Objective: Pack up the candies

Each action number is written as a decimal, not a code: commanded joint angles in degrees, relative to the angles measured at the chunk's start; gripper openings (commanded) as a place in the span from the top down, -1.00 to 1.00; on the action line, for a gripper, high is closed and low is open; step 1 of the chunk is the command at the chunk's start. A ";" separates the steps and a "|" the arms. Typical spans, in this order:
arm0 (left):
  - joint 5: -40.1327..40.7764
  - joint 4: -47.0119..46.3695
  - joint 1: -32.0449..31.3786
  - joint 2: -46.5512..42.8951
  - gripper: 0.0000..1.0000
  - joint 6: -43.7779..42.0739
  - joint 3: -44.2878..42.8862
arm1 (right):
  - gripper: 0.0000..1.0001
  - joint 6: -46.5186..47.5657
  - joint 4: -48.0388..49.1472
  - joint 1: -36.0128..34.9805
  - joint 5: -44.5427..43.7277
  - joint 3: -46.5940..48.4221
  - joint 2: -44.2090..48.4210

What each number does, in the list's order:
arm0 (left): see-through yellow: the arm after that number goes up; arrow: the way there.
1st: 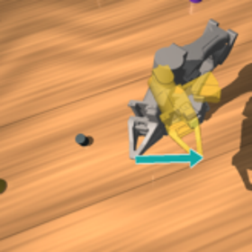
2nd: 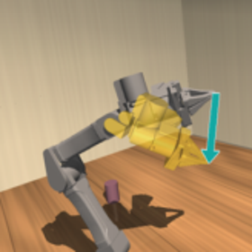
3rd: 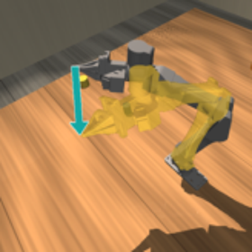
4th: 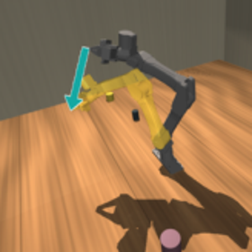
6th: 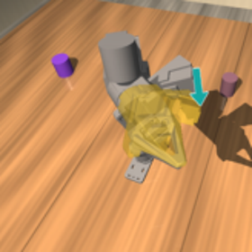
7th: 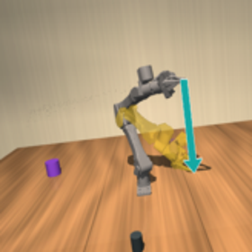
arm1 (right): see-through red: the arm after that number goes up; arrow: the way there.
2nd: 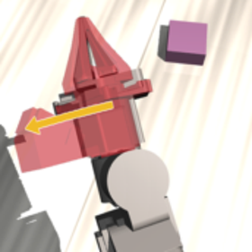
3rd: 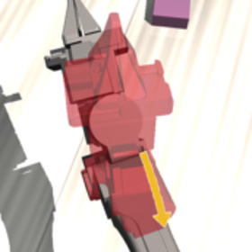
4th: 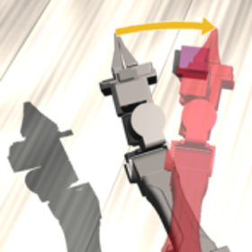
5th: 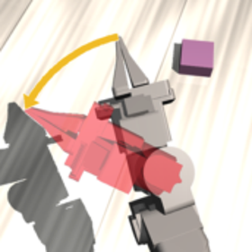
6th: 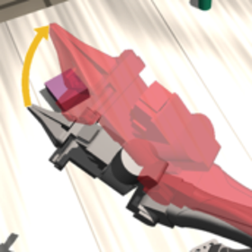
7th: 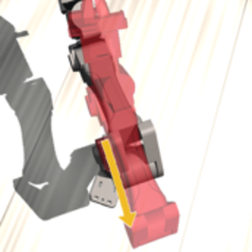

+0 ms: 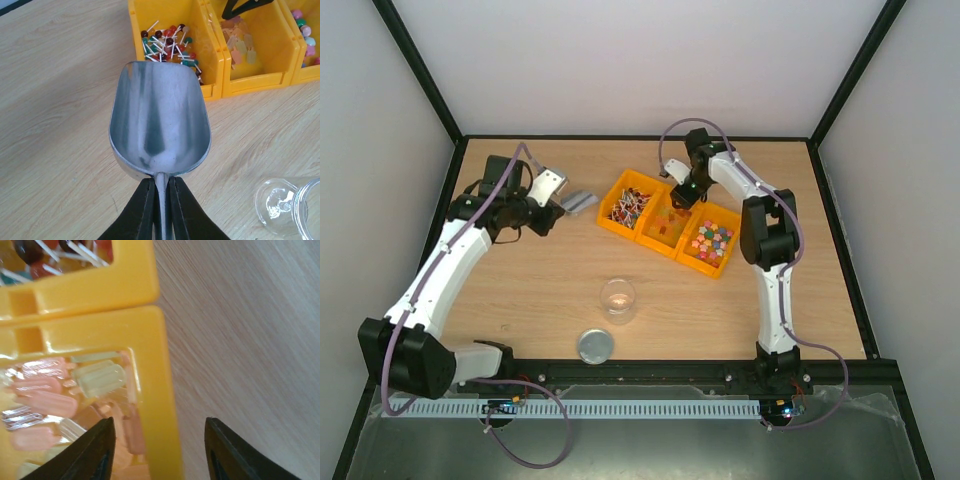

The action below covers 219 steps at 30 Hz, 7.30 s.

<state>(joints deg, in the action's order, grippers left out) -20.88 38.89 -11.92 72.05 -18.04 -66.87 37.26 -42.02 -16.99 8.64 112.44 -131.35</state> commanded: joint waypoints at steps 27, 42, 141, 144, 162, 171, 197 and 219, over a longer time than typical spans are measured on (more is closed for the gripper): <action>15.75 27.74 -10.40 18.74 0.95 -4.40 -19.11 | 0.97 -18.06 10.19 -11.75 -0.18 -21.52 17.42; 23.21 26.04 -12.76 31.20 0.95 -2.78 -22.12 | 0.97 -16.87 10.30 -12.10 -1.00 -21.56 17.62; -32.85 1.18 11.76 -16.87 0.95 -36.28 20.80 | 0.89 -0.24 7.70 -3.48 3.83 -25.16 15.49; -32.70 10.88 13.24 -18.06 0.95 -45.62 19.05 | 0.84 0.35 7.55 -3.49 3.84 -25.25 15.67; -29.40 31.87 14.75 -20.95 0.95 -66.60 17.04 | 0.84 0.33 8.47 -3.53 2.96 -27.35 16.84; -24.20 31.98 9.70 -19.30 0.95 -61.79 14.55 | 0.86 -1.51 9.14 -3.48 3.31 -27.40 16.35; -10.84 27.90 -4.68 -12.42 0.95 -44.83 8.07 | 0.88 -3.32 9.69 -3.49 3.48 -27.32 16.31; -4.83 32.12 -9.52 -8.84 0.95 -40.02 2.25 | 0.91 -6.55 11.45 -3.47 4.13 -27.62 16.03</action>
<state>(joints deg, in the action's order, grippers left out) -26.89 68.66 -21.06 62.85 -58.92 -62.74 32.77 -30.06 -20.73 13.52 86.11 -115.18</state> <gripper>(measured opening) 0.059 0.085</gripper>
